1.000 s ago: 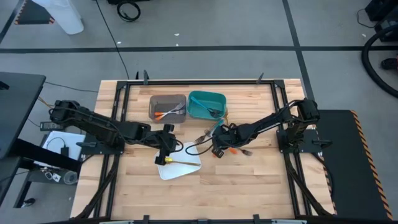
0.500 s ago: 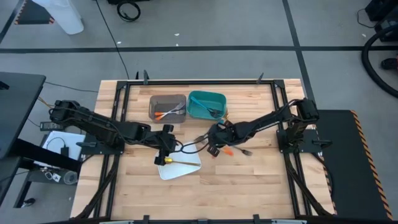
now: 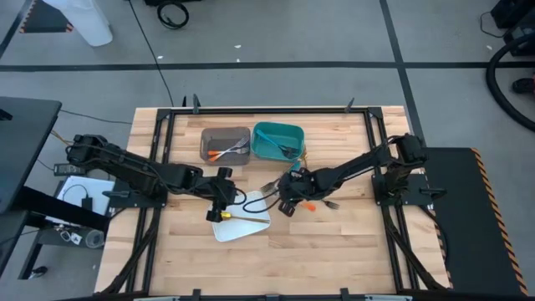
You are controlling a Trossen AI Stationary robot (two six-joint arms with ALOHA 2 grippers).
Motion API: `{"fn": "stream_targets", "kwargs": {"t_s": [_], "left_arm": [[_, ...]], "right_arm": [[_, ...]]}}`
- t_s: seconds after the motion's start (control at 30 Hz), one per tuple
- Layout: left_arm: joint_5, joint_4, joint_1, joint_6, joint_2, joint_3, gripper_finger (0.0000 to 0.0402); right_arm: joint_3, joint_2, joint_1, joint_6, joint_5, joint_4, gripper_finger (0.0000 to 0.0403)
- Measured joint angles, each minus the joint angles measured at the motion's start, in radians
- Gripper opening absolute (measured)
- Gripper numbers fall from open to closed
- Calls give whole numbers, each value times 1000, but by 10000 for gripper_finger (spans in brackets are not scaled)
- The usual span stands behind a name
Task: Sort silverware by color (type)
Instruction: Put the orange fork into the black bin
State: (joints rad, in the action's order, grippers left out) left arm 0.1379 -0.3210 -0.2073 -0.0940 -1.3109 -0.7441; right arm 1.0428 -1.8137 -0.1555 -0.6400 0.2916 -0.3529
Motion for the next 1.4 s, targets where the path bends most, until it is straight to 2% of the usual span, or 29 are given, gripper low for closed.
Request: {"fn": "stream_targets", "kwargs": {"t_s": [0.2,0.37,0.47,0.67,0.73,1.07,1.23,1.4], "left_arm": [[0,-11,0,5,0,0,142],[0,-39,0,12,5,0,142],[0,-55,0,12,22,1,142],[0,-50,0,7,93,1,142],[0,-53,0,7,111,1,142],[3,-47,2,-10,92,1,142],[86,-44,2,0,95,1,142],[102,-44,2,31,95,1,142]], "right_arm": [[5,-73,-5,-12,-31,27,159],[6,-71,-28,-36,8,-6,151],[3,-65,-33,-32,23,-20,123],[3,-64,-33,-30,16,-19,32],[2,-62,-33,-29,17,-18,16],[-2,4,6,15,-10,-25,26],[-1,38,29,88,-50,-24,21],[-1,39,49,131,-89,-26,21]]}}
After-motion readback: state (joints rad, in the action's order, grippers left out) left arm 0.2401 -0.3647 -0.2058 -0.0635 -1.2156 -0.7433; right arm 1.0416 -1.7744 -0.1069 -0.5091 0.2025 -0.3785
